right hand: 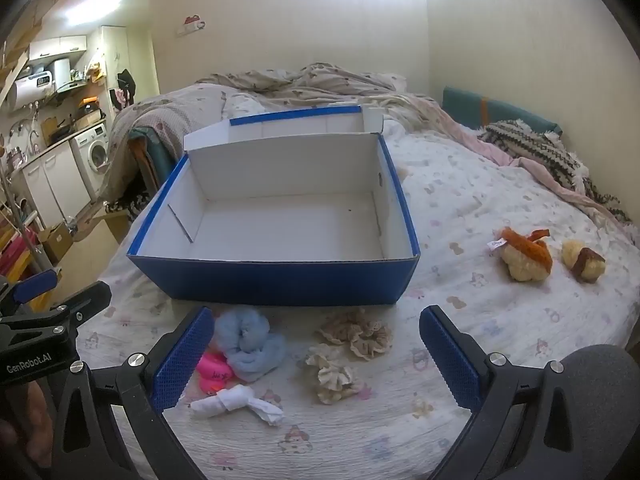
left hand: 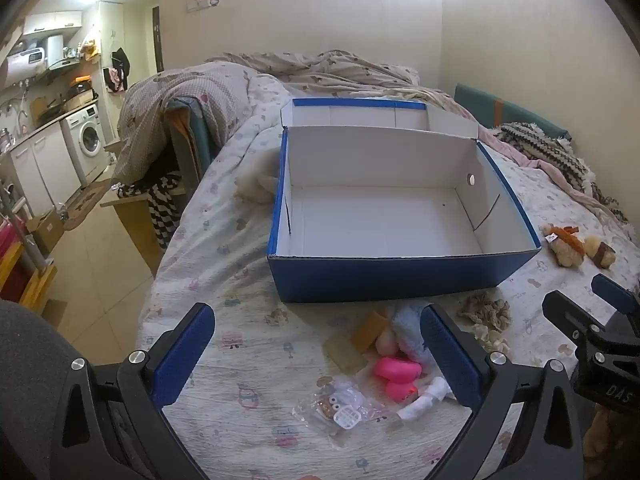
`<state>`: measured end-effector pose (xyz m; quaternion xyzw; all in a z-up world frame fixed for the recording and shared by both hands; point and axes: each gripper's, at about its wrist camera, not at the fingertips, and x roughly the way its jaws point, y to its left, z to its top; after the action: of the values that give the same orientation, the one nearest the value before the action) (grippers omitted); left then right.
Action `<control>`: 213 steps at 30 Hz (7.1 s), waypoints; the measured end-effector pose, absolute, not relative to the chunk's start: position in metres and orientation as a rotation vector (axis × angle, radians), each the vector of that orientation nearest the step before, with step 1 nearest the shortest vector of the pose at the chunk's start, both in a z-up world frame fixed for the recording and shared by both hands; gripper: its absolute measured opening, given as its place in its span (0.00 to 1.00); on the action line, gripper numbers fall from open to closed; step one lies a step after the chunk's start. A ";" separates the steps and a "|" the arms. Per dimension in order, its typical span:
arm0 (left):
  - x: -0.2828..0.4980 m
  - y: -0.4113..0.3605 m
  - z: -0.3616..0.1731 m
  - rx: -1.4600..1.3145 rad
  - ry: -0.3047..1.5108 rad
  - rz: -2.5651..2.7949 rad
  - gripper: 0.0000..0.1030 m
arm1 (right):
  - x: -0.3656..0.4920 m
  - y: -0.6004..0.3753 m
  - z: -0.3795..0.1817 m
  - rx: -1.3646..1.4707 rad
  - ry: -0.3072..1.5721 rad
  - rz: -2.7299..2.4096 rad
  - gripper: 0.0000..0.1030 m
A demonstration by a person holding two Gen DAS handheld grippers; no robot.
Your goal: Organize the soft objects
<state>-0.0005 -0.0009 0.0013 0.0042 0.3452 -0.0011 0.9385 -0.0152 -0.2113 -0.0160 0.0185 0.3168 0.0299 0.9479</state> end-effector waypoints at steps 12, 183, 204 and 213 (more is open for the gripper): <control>-0.002 -0.002 0.002 0.011 0.702 -0.002 1.00 | -0.016 -0.211 -0.015 0.038 0.644 0.061 1.00; 0.076 0.003 -0.005 0.029 1.030 0.132 0.24 | 0.072 -0.246 -0.018 0.367 0.972 0.299 0.14; 0.229 -0.039 -0.021 0.101 1.010 0.023 0.24 | 0.202 -0.232 -0.038 0.295 1.020 0.266 0.15; 0.251 -0.049 -0.062 0.112 1.093 0.037 0.24 | 0.229 -0.209 -0.076 0.234 1.107 0.255 0.15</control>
<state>0.2505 -0.0486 -0.0624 0.0533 0.5194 0.0175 0.8527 0.2291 -0.2090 -0.0762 0.1105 0.5229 0.1205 0.8366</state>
